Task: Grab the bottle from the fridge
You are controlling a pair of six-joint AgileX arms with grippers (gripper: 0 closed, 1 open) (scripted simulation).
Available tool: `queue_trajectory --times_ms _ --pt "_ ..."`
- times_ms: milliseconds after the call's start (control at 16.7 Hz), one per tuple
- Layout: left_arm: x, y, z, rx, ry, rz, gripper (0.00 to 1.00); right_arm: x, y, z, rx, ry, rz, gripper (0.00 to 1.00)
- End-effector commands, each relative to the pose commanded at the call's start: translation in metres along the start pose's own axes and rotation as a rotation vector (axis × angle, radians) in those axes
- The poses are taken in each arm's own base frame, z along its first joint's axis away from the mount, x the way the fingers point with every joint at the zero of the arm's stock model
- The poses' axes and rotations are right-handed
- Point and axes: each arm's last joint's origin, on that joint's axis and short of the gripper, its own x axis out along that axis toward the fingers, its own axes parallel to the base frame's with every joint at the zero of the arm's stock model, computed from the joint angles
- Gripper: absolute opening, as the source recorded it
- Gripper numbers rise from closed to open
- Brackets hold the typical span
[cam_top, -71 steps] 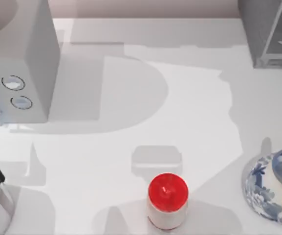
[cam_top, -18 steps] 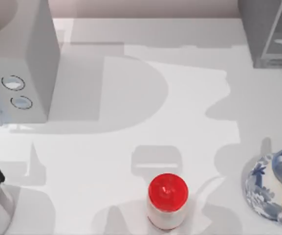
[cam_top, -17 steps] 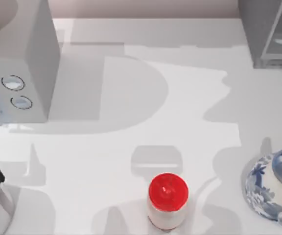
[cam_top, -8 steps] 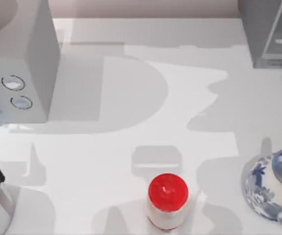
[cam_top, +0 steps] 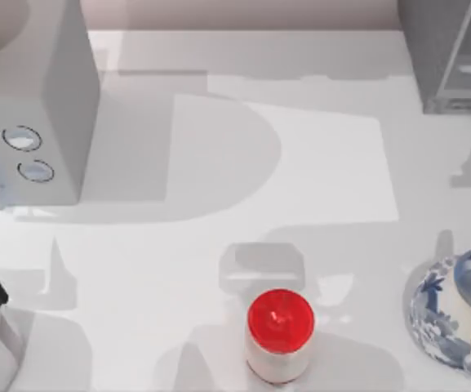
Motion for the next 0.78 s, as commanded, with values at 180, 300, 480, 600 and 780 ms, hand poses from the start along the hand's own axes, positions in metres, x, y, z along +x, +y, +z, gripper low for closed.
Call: queue_trajectory --times_ms 180,300,480,600,780 --pt "0.0 0.0 0.0 0.0 0.0 0.0 1.0 -0.057 0.015 -0.009 0.005 -0.003 -0.01 0.0" --pt "0.0 0.0 0.0 0.0 0.0 0.0 1.0 -0.088 0.021 -0.025 0.009 -0.005 -0.015 0.0" --pt "0.0 0.0 0.0 0.0 0.0 0.0 1.0 -0.116 0.028 -0.054 0.015 0.0 -0.014 0.0" --pt "0.0 0.0 0.0 0.0 0.0 0.0 1.0 -0.125 0.03 -0.071 0.018 0.009 -0.012 0.0" --pt "0.0 0.0 0.0 0.0 0.0 0.0 1.0 -0.13 0.033 -0.088 0.019 0.021 -0.001 0.0"
